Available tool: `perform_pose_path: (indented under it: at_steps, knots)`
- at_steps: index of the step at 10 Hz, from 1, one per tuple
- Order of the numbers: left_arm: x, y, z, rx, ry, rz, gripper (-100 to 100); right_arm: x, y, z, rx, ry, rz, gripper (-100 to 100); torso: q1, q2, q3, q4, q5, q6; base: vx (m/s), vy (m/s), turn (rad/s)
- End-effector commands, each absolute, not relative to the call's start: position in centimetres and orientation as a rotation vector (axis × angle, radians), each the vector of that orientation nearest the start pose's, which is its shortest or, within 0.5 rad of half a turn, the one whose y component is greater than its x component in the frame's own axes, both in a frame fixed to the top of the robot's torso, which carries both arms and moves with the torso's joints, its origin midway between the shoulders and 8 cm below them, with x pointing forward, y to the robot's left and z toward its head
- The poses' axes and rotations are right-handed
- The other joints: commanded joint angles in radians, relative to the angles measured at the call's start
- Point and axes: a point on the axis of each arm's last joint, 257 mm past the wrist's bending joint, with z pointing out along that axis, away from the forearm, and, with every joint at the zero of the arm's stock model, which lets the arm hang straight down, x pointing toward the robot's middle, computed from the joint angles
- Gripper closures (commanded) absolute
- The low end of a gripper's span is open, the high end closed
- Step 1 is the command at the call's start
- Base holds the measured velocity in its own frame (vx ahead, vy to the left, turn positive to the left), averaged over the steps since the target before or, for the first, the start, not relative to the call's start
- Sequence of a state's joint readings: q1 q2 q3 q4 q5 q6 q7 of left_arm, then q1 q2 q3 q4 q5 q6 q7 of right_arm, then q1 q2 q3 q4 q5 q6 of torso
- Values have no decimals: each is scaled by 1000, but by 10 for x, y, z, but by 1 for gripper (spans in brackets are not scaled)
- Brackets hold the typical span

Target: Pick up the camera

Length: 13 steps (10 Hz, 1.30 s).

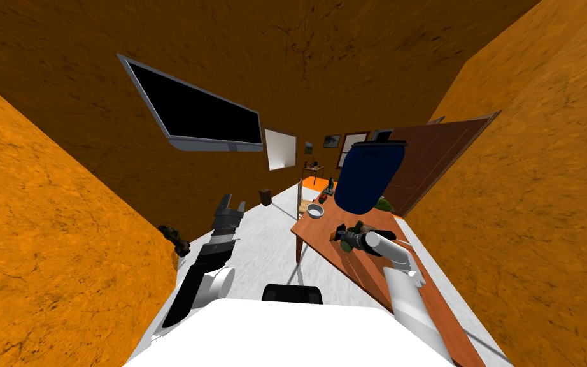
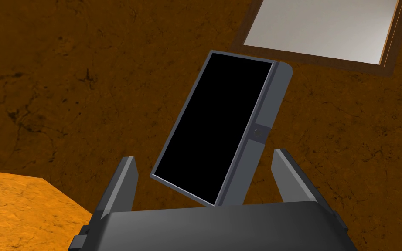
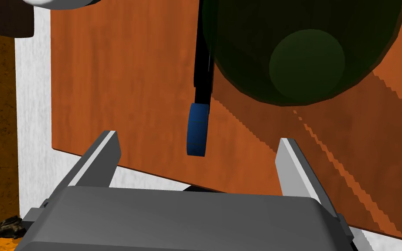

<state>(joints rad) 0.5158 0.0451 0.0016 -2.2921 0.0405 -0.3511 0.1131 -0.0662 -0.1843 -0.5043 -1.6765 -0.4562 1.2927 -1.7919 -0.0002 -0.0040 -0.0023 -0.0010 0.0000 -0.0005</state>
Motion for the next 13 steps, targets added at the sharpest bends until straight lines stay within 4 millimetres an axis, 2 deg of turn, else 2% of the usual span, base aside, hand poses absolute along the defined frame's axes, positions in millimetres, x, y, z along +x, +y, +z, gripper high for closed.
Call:
perform_pose_path:
  at_steps: [1, 2, 3, 5, 6, 7, 11, 12, 13]
  knots:
    - [363, 286, -5, -825, 693, -1386, 0, 420, -389, -363, -2610, 937, -798, -100, 0, 0, 0, 0, 0, 0, 26, -8, 13]
    - [363, 286, -5, -825, 693, -1386, 0, 419, -388, -364, -2609, 938, -791, 0, 1, 1, 1, 0, 0, 0, 0, 0, 0]
    - [363, 286, -5, -825, 693, -1386, 0, 420, -386, -373, -2609, 932, -792, -100, 1, 3, 2, 1, 0, 0, 33, -1, -29]
    - [363, 286, -5, -825, 693, -1386, 0, 420, -383, -383, -2609, 926, -792, -100, 1, 1, 0, 0, 0, 0, 53, -2, -26]
    - [363, 286, -5, -825, 693, -1386, 0, 420, -384, -379, -2609, 930, -789, -100, 1, 0, 0, 0, 0, 0, 26, 0, -2]
    - [363, 286, -5, -825, 693, -1386, 0, 420, -384, -379, -2609, 928, -792, 100, 1, 2, 1, 0, 0, 0, 0, 0, 0]
    - [363, 286, -5, -825, 693, -1386, 0, 420, -385, -380, -2609, 931, -791, 100, 1, 4, 2, 1, 0, -1, 0, 0, 0]
    - [363, 286, -5, -825, 693, -1386, 0, 420, -385, -380, -2609, 932, -791, 0, 1, 4, 2, 1, 0, -1, 0, 0, 0]
    - [363, 286, -5, -825, 693, -1386, 0, 420, -387, -370, -2609, 935, -792, 100, 1, 4, 2, 1, 0, -1, -34, -1, 48]
